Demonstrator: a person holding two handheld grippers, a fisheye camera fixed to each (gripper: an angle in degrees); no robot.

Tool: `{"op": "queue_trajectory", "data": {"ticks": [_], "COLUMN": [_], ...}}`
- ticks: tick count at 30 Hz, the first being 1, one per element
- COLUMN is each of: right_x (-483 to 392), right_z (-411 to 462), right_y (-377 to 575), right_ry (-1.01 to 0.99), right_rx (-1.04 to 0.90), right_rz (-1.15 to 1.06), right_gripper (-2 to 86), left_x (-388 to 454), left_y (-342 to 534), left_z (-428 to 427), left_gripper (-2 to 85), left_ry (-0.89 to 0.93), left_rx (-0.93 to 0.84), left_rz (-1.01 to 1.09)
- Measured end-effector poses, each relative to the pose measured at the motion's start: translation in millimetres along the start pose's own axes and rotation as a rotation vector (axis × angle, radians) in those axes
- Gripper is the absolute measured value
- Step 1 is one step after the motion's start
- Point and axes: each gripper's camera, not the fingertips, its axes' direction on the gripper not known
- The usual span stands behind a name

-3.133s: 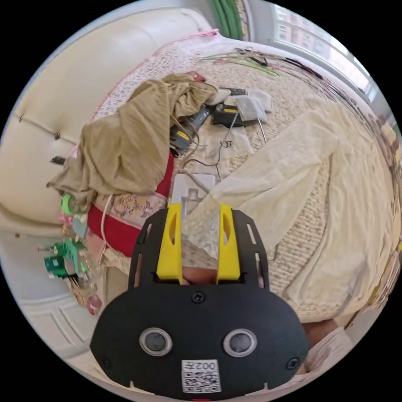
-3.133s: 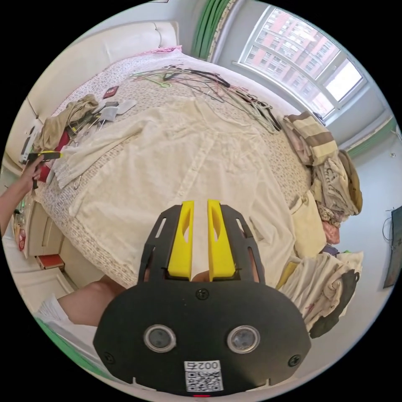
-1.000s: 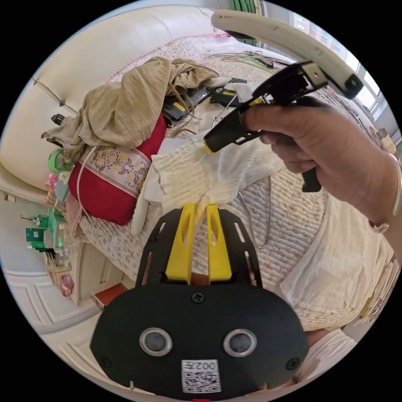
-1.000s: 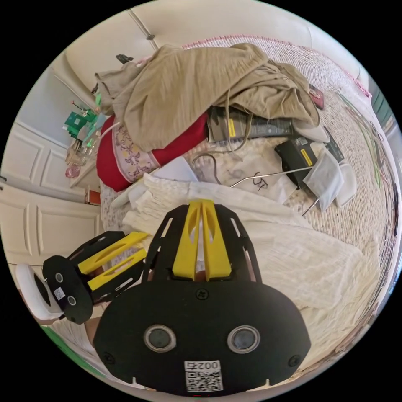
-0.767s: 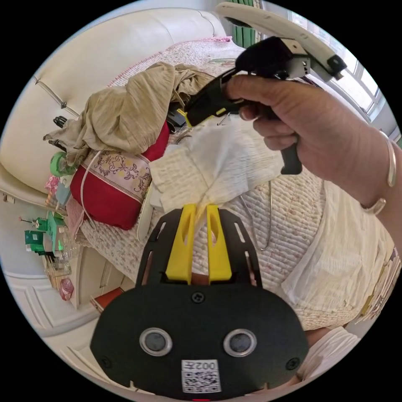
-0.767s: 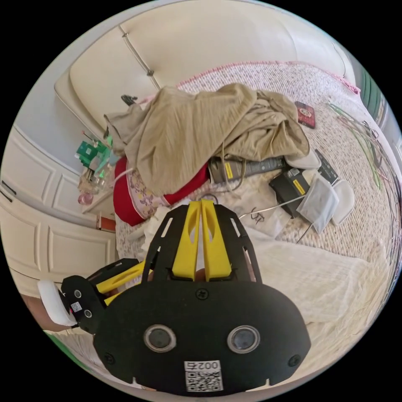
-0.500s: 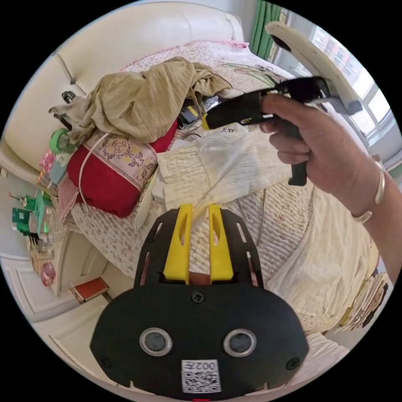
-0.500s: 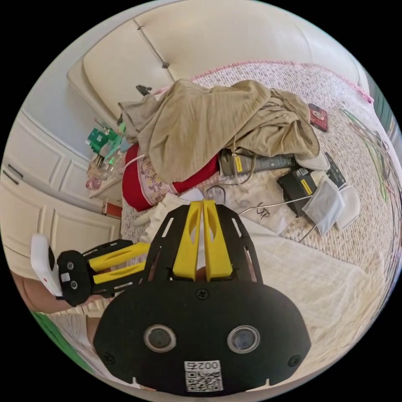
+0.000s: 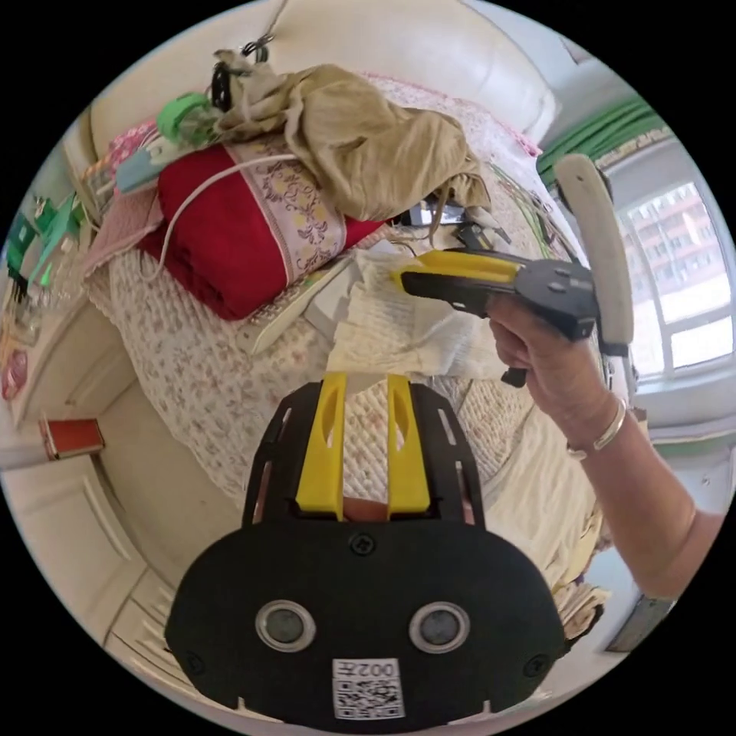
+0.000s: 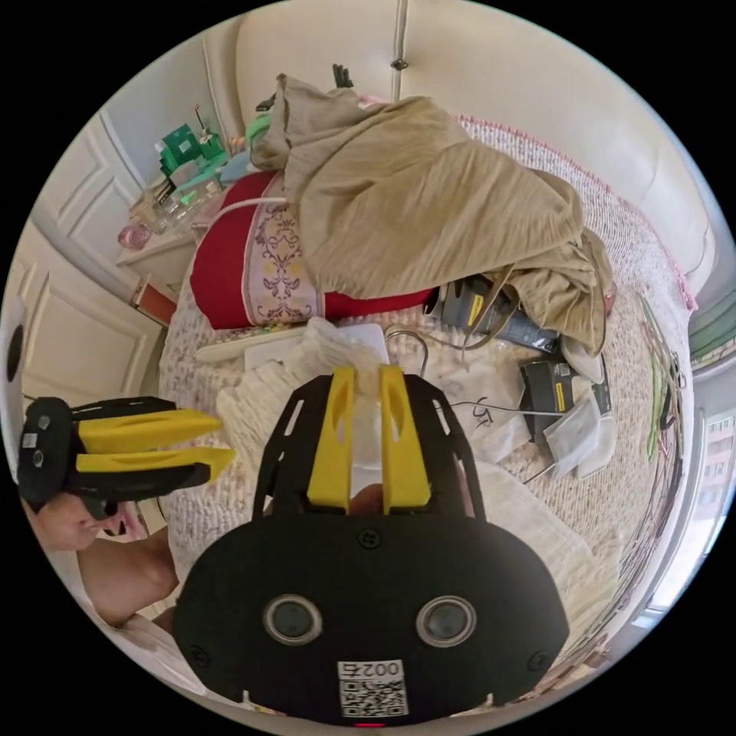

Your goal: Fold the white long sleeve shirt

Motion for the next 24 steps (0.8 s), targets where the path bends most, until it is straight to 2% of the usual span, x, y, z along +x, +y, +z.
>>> {"op": "queue_trajectory", "data": {"ticks": [2, 7, 14, 17, 24], "right_x": [6.2, 26.4, 60.1, 83.4, 137.9], "right_z": [-6.5, -27.0, -98.6, -142.4, -255.1], "right_y": [9.8, 36.3, 102.2, 146.6, 312.9], "right_ry": [-0.029, -0.138, -0.163, -0.139, -0.053], "right_rx": [0.029, 0.098, 0.301, 0.399, 0.659], "right_rz": [0.032, 0.128, 0.292, 0.387, 0.688], "right_gripper": [0.9, -0.5, -0.8, -0.8, -0.8], "left_x": [-7.3, -19.7, 6.4, 35.6, 165.9], "left_y": [-5.1, -12.9, -2.9, 2.8, 54.6], "left_z": [4.7, 6.9, -22.3, -47.0, -90.0], "left_gripper": [3.8, -0.2, -0.9, -0.9, -0.9], "left_ry": [0.029, 0.054, 0.062, 0.121, 0.295], "left_rx": [0.001, -0.020, 0.028, 0.090, 0.165], "left_rz": [-0.042, -0.141, -0.067, 0.012, 0.426]}}
